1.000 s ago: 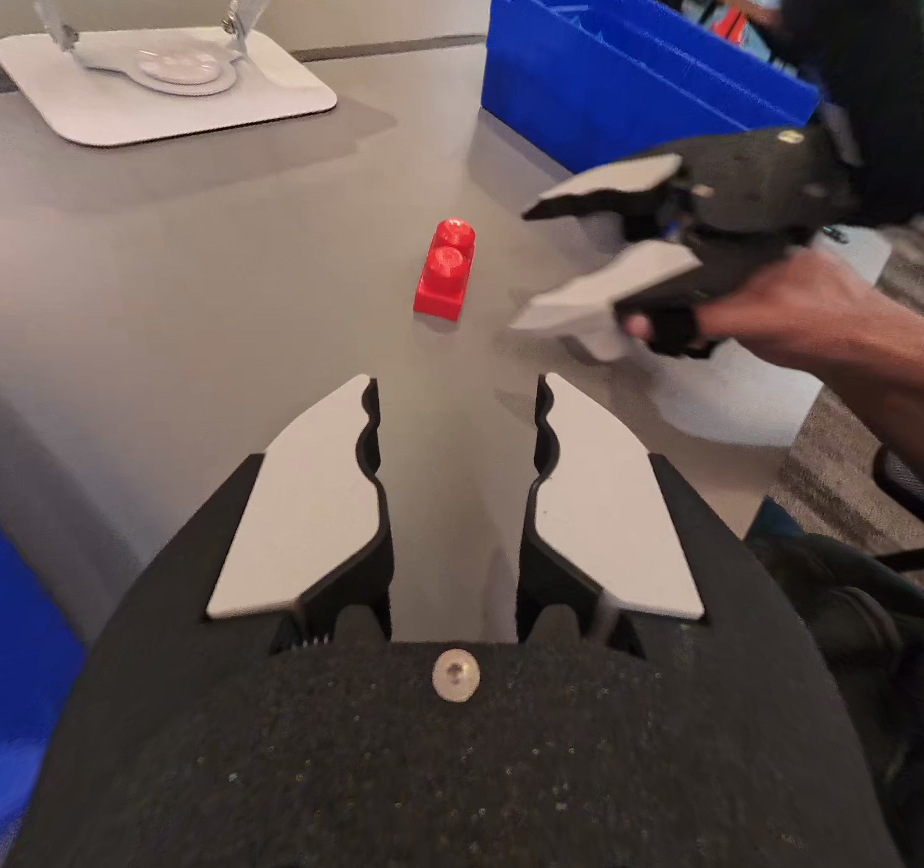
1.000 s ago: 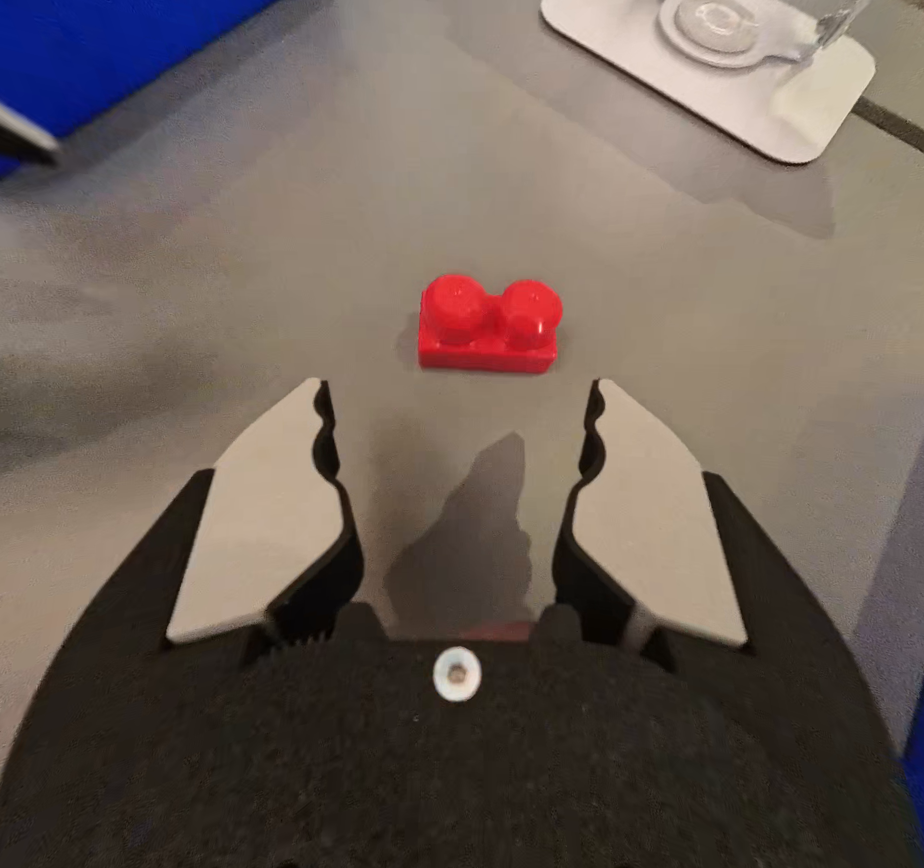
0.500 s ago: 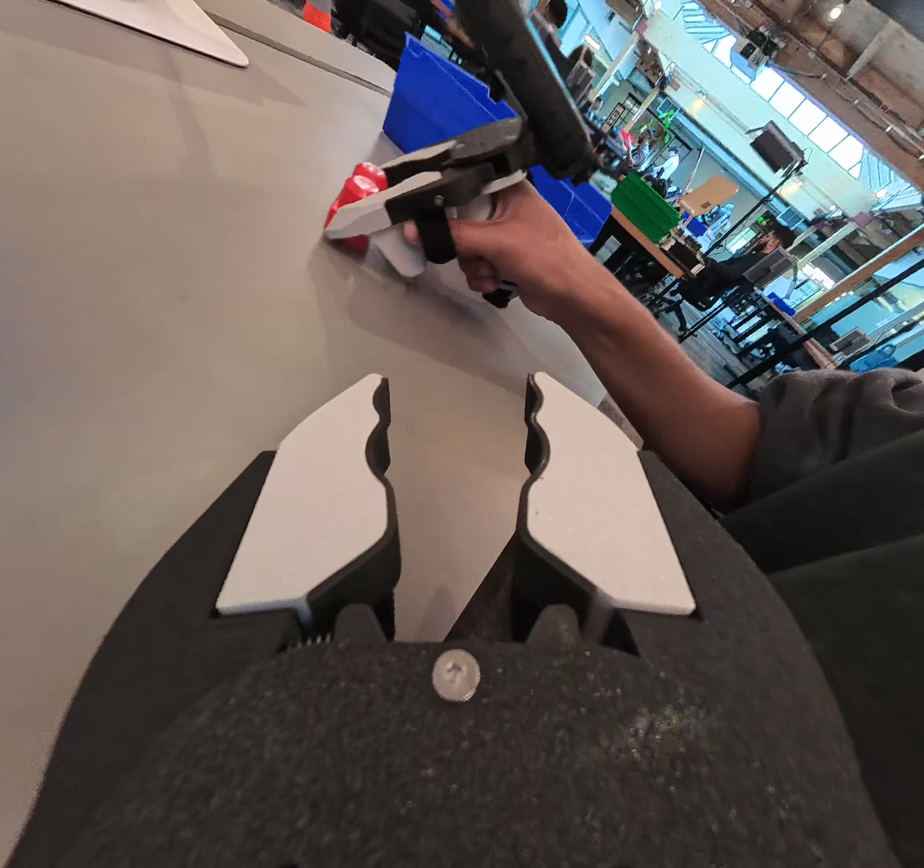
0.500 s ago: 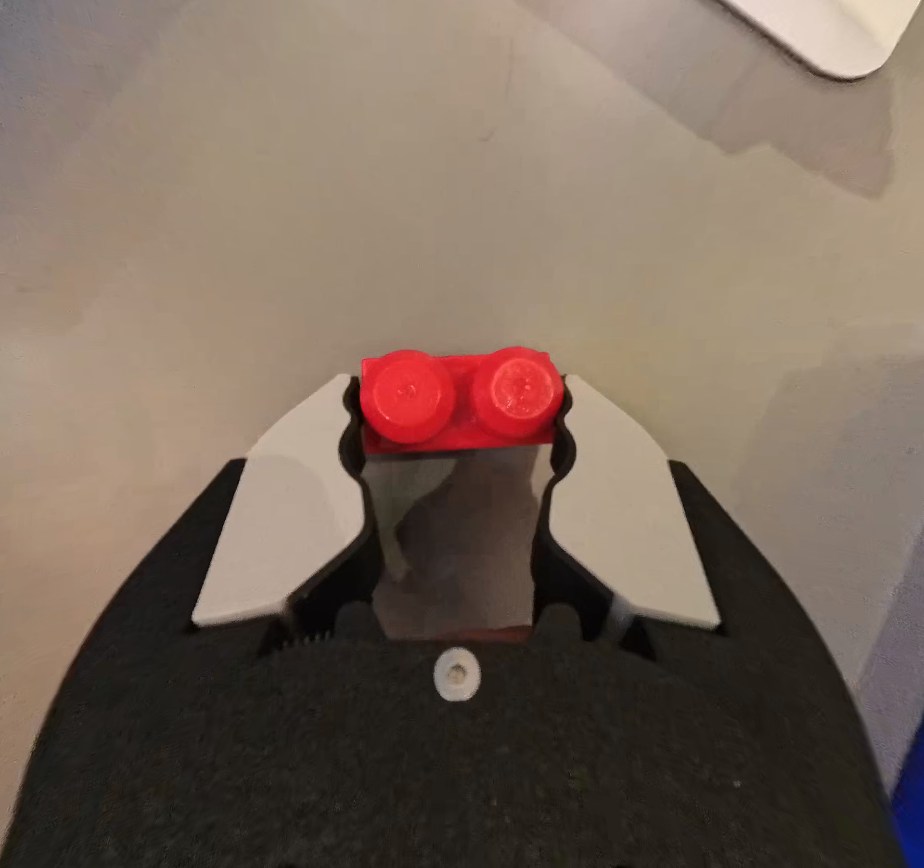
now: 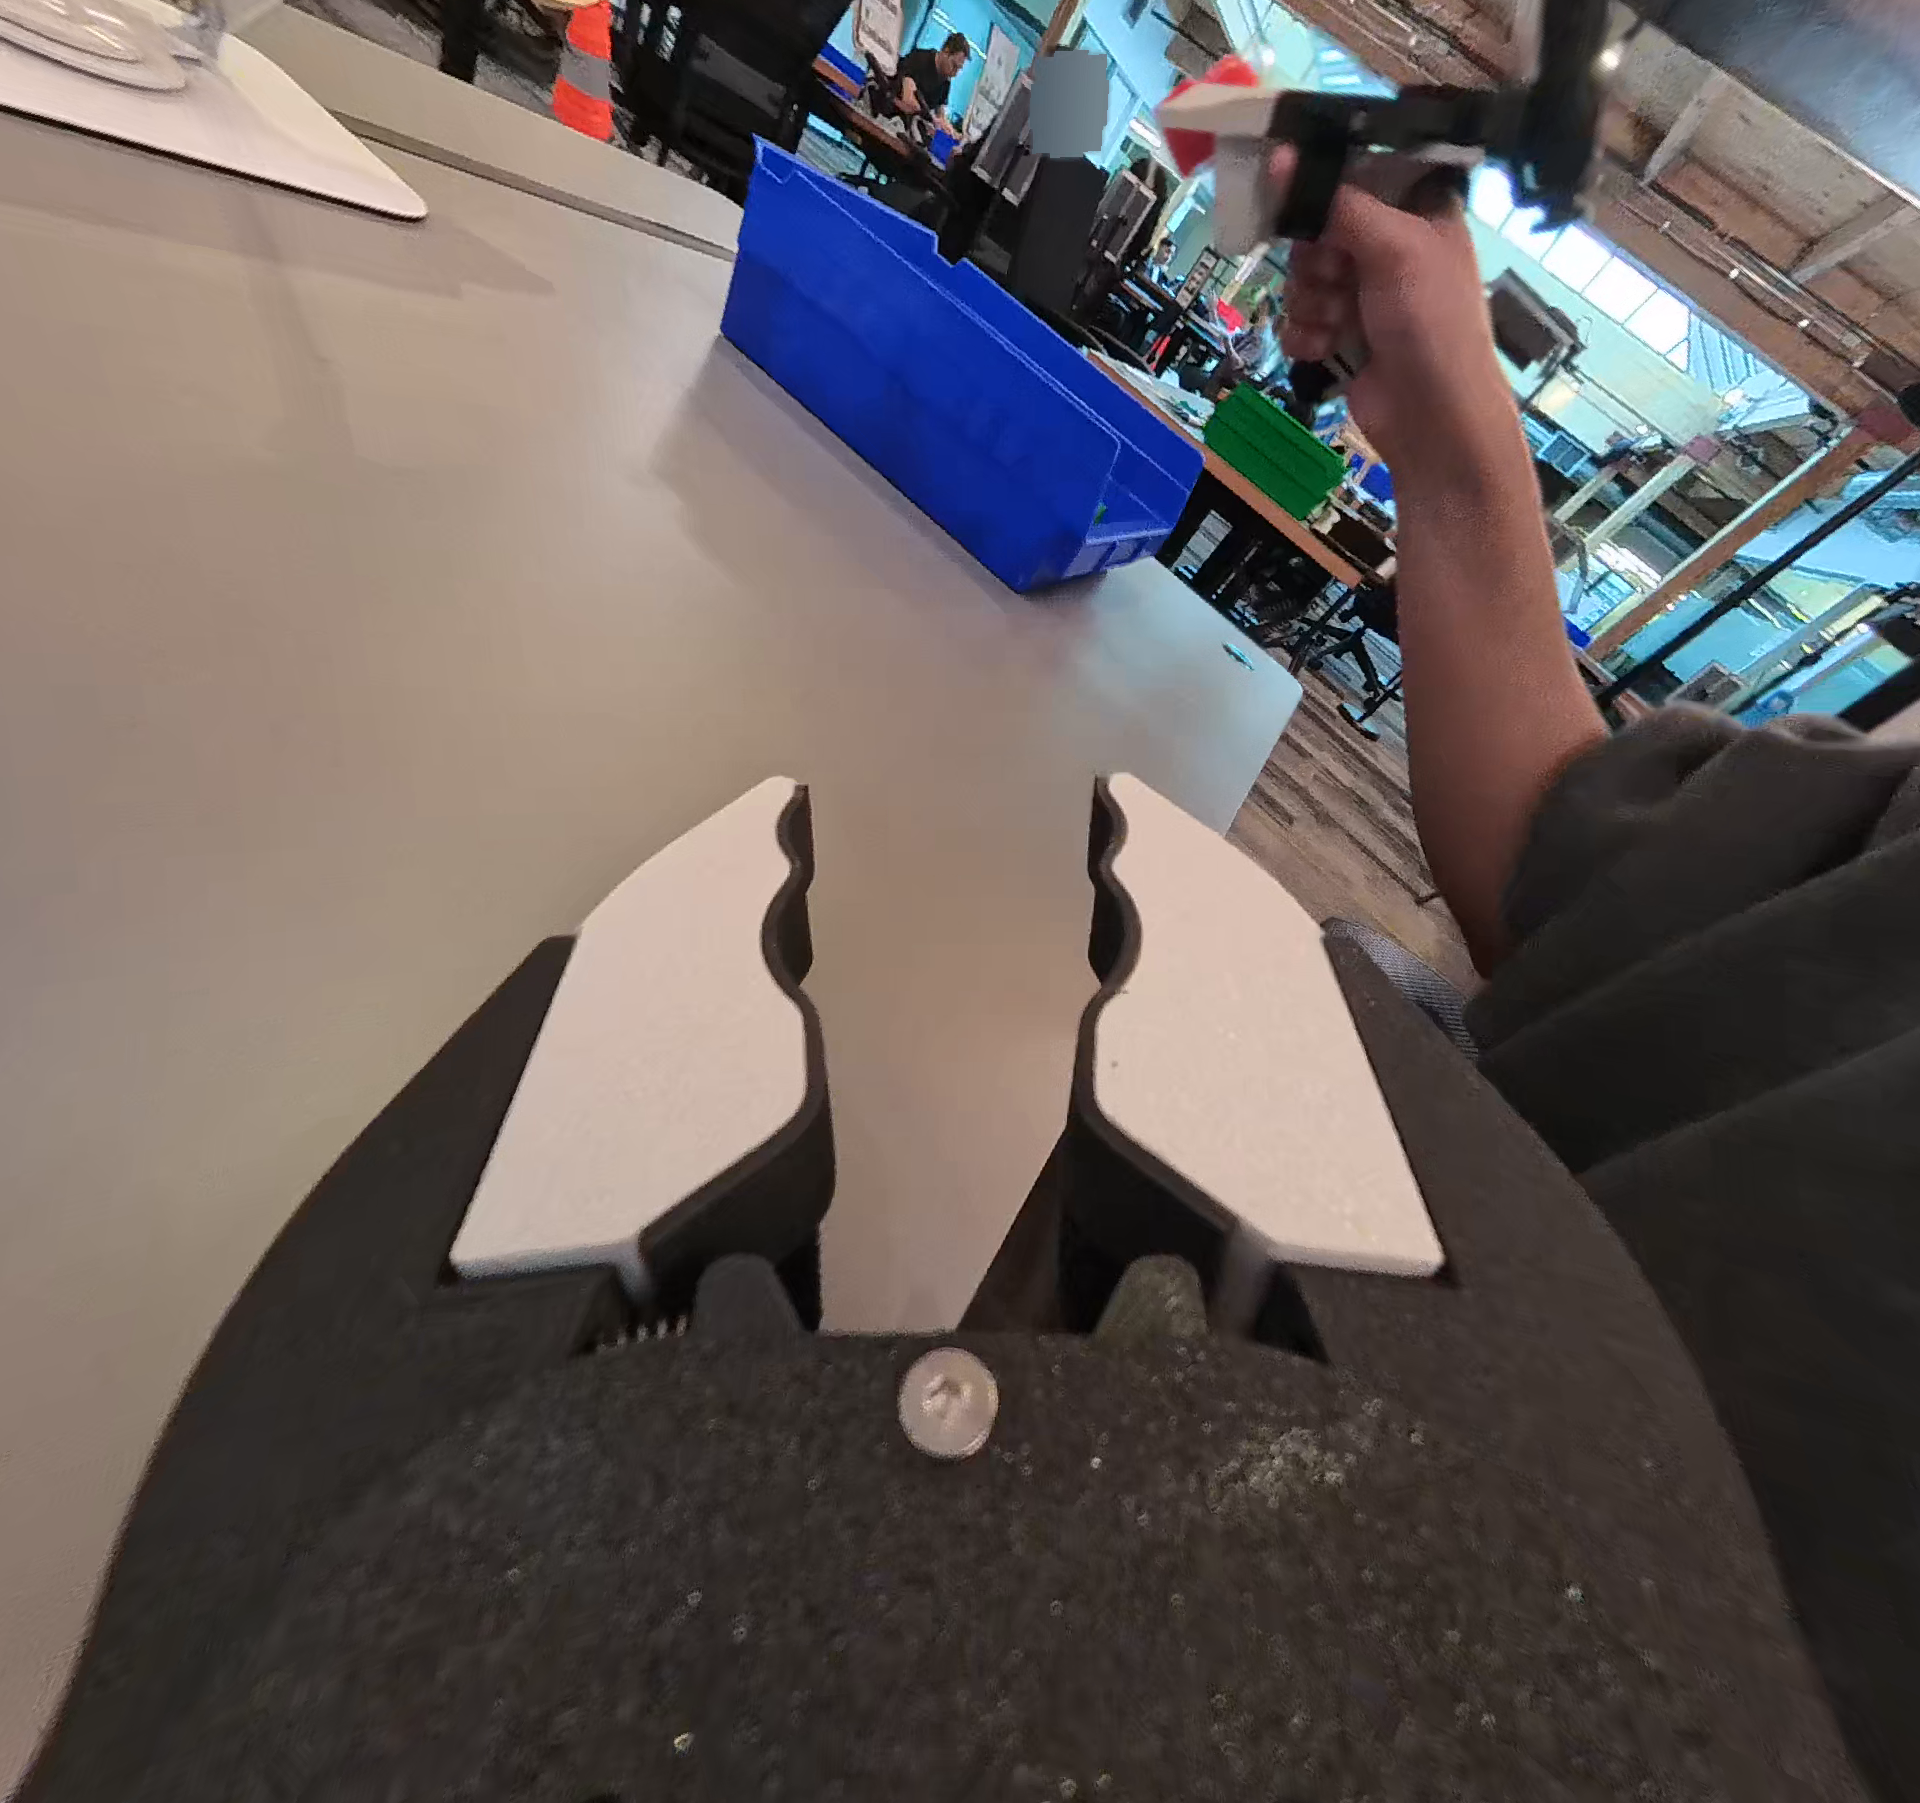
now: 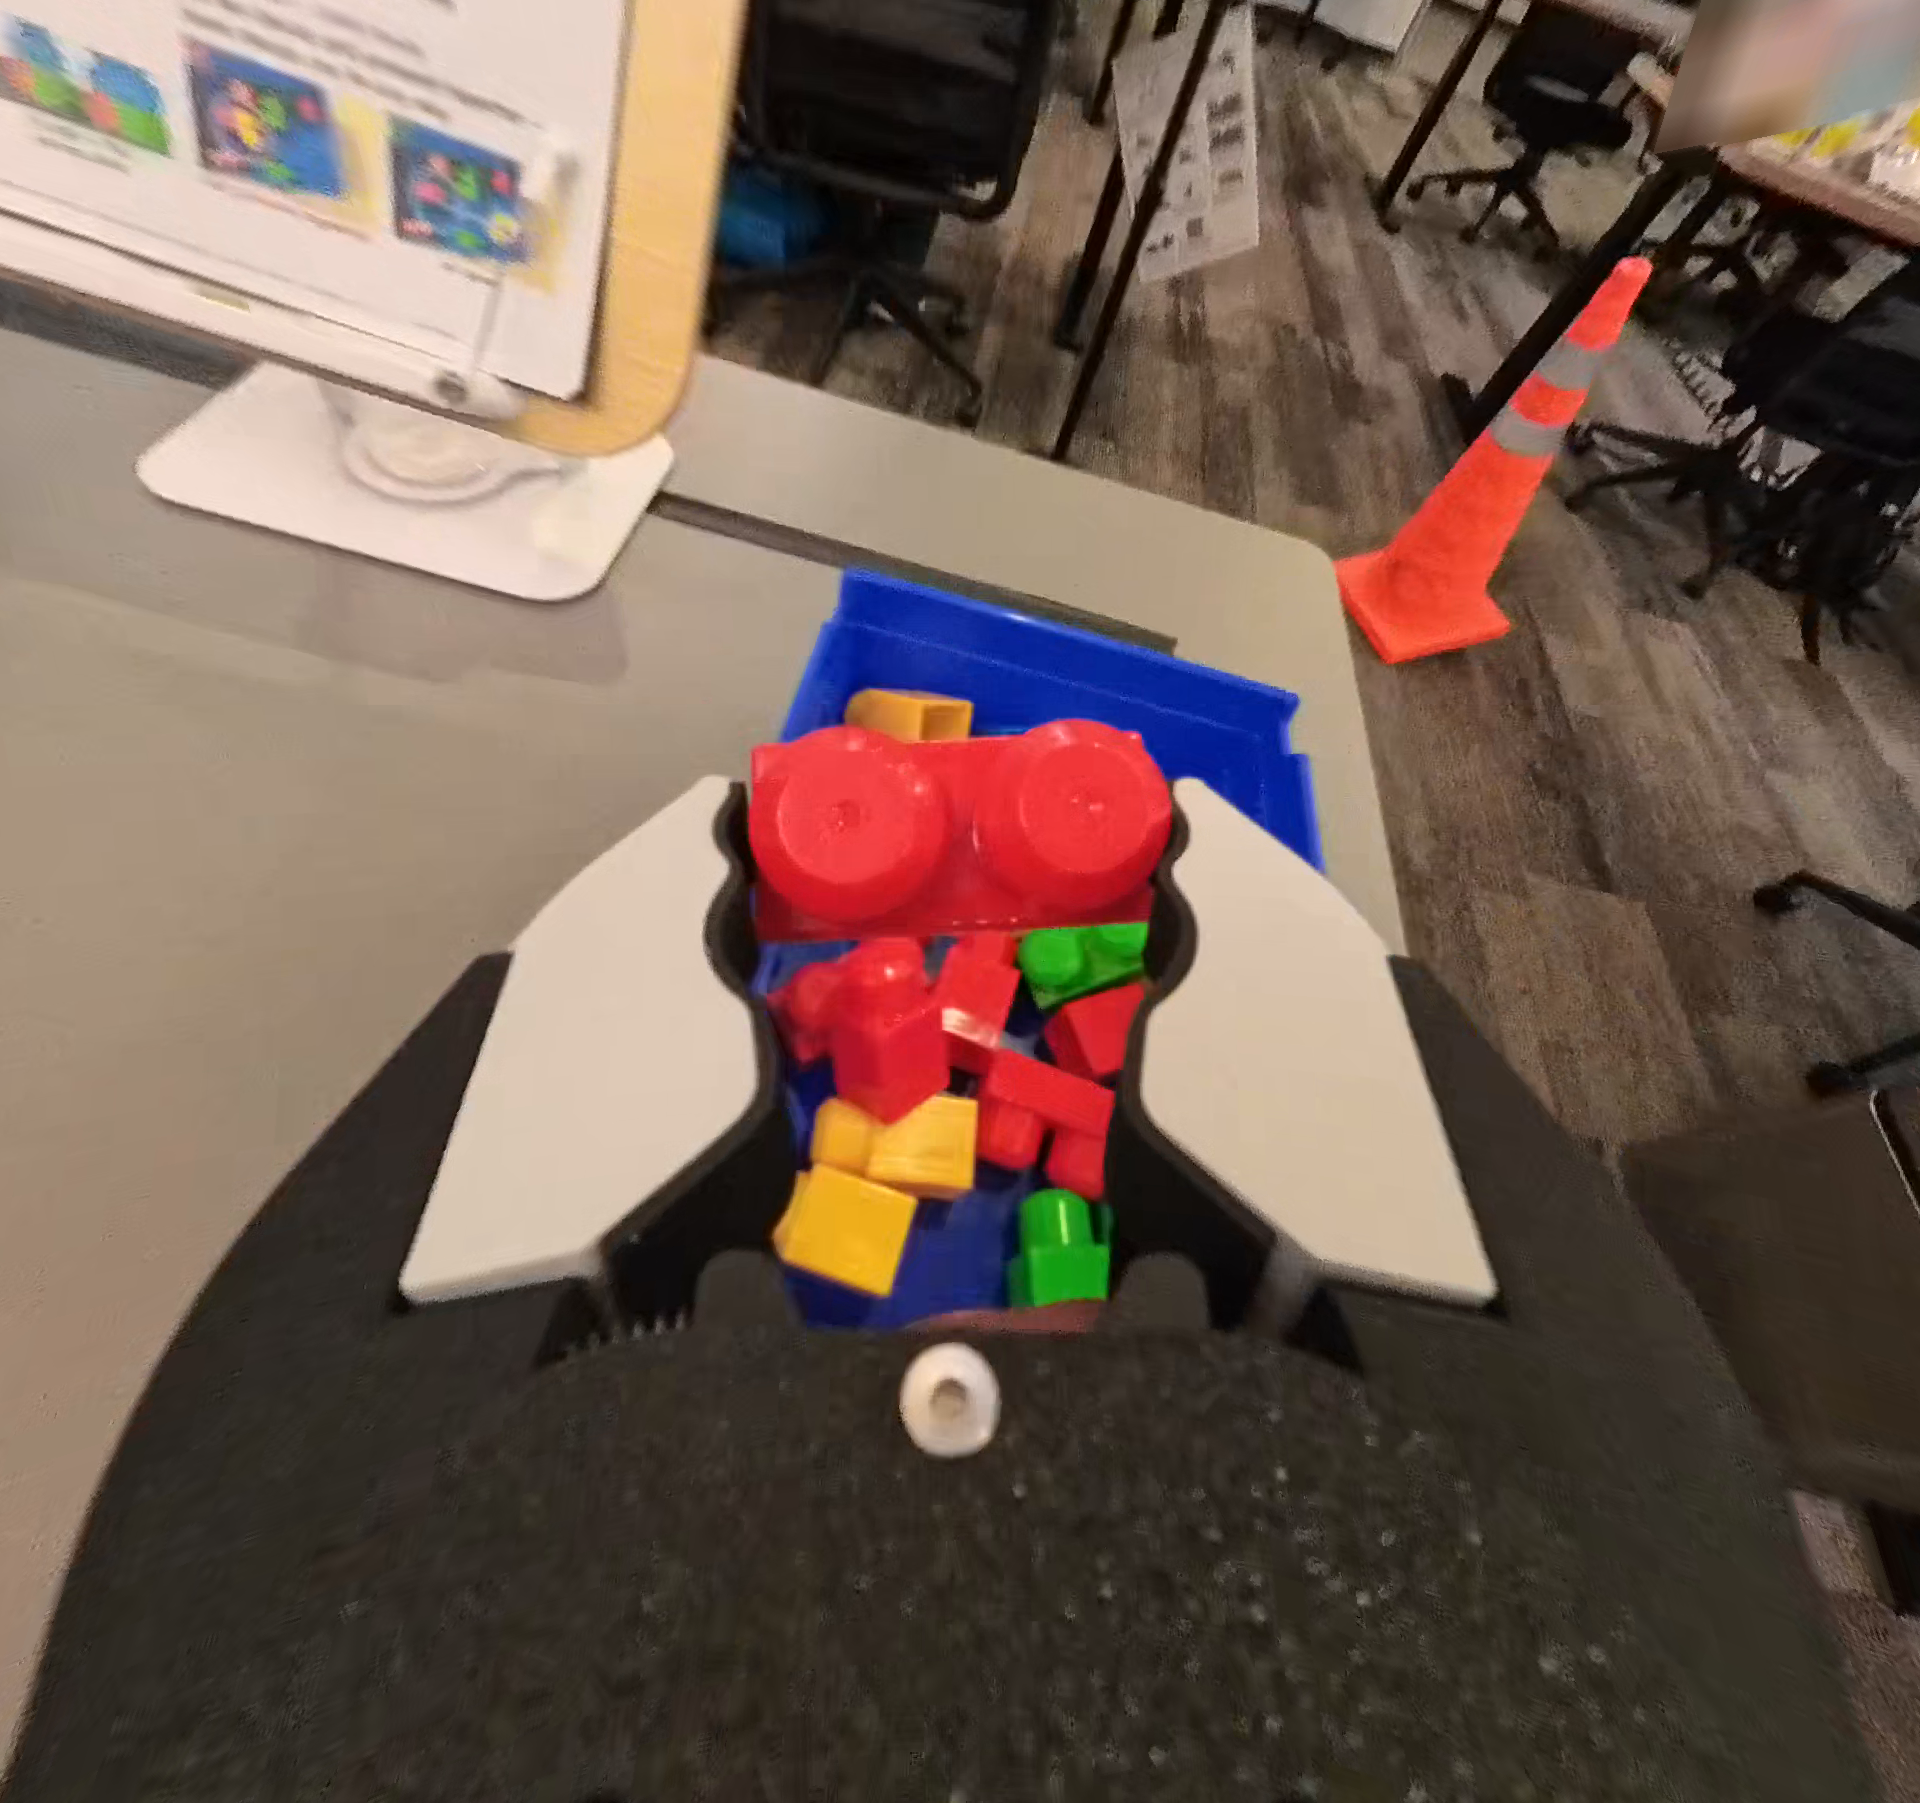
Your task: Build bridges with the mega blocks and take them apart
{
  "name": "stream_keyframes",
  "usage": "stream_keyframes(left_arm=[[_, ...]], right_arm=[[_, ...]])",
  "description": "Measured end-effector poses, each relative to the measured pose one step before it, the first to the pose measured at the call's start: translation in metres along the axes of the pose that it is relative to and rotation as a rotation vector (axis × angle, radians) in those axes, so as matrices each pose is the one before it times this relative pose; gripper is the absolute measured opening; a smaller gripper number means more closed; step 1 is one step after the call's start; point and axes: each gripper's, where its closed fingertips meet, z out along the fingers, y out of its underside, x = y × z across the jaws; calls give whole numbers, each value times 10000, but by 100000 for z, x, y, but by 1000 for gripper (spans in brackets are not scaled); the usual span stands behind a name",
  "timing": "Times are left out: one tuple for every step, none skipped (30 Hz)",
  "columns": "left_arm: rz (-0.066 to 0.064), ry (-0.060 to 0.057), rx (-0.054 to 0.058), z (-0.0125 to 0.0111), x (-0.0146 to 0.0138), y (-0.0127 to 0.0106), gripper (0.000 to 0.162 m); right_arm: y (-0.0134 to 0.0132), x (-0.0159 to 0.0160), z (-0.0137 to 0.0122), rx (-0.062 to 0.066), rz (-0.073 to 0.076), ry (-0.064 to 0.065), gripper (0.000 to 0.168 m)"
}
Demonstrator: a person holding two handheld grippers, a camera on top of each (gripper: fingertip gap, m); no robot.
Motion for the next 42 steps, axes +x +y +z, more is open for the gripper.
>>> stream_keyframes(left_arm=[[21,89,-92,382,157,41,51],[51,66,-78,374,138,33,51],[54,48,-81,373,150,22,51],[53,36,-87,350,176,30,51],[63,39,-85,316,191,17,51],[82,50,-74,275,233,9,51],[101,45,-60,211,232,12,51],[115,20,-70,151,199,25,51],[134,-38,-78,108,102,55,51],[153,-106,-67,74,-8,40,51],[157,-127,-73,55,-73,61,51],[137,-95,-97,64,-59,72,51],[97,-50,-108,78,-22,101,51],[64,-22,-77,67,-2,59,51],[46,4,-25,80,32,12,51],[10,35,-6,73,56,-3,51],[-40,43,-17,77,54,20,51],[-65,35,-14,45,44,39,51],[-57,14,10,-6,11,36,51],[-29,-30,14,-54,-61,46,51],[2,-97,-4,-105,-160,38,51],[11,-146,-16,-144,-227,-6,51],[17,-146,-25,-171,-211,-91,52],[61,-165,-1,-220,-221,-196,52],[128,-212,39,-255,-277,-275,54],[216,-191,106,-263,-239,-350,63],[304,-280,200,-266,-354,-407,65],[294,-486,185,-249,-651,-303,67],[171,-539,61,-181,-751,-100,70],[62,-421,-82,-139,-580,125,73],[7,-358,-160,-172,-472,252,72],[-28,-404,-145,-219,-531,224,72],[-37,-341,-118,-272,-471,27,73],[-71,-237,-72,-434,-371,-286,72],[-51,-194,86,-607,-399,-823,71],[97,-306,173,-748,-741,-1335,69],[231,-688,49,-750,-1544,-1572,66],[296,-1160,-223,-578,-2588,-1484,63],[378,-1360,-537,-188,-3261,-1171,64],[418,-1208,-662,318,-3311,-931,63],[314,-938,-636,902,-3034,-740,59],[107,-630,-660,1533,-2480,-454,58]], right_arm=[[742,1035,1500,-457,27,-92,73],[861,529,1821,-523,12,-248,73],[1069,184,2143,-675,47,-410,73],[1045,-208,2135,-718,31,-493,73],[783,-136,2123,-539,-29,-365,73],[629,51,2139,-406,56,-222,73],[841,45,2184,-646,101,-219,73],[951,-196,1857,-787,-47,-289,73],[582,123,1424,-566,-66,5,74],[288,319,993,-372,-30,199,74],[350,537,587,-384,-33,362,73],[87,438,395,-116,-68,299,74],[-53,166,318,53,1,73,74],[128,-85,347,-27,156,-206,75],[101,-33,17,-24,315,-296,84],[-74,-63,-592,180,353,-346,94],[-522,-46,-1230,531,374,-358,92],[-790,-407,-2138,951,316,-309,89],[-1053,-974,-2671,1318,203,-436,85],[-1080,-1520,-2846,1422,246,-586,79],[-949,-1907,-2643,1440,251,-599,74],[-649,-2665,-2302,1422,151,-804,71],[72,-3367,-1740,1149,96,-1002,66],[830,-3456,-872,744,85,-937,62],[1595,-3386,-45,252,127,-818,63],[2507,-3318,341,-185,155,-809,65],[2864,-2934,423,-274,259,-611,64],[2438,-2339,409,-31,122,-328,63],[2059,-1859,345,126,31,-157,59],[1898,-1557,346,-39,-248,-235,59],[1895,-912,244,-307,-623,-5,57],[962,-80,21,-275,-331,501,58],[-364,-427,-225,203,-348,32,57],[-681,-495,-310,294,-301,-211,55],[-423,47,-338,108,-271,33,51],[-160,312,-277,9,-286,192,50],[16,385,-157,-37,-295,168,50],[195,312,-190,-82,-253,203,50],[196,319,-92,-146,-74,180,50],[-94,56,-111,-10,79,-6,51],[-443,-219,-140,208,85,-172,50],[-374,-179,-95,165,90,-148,49]])
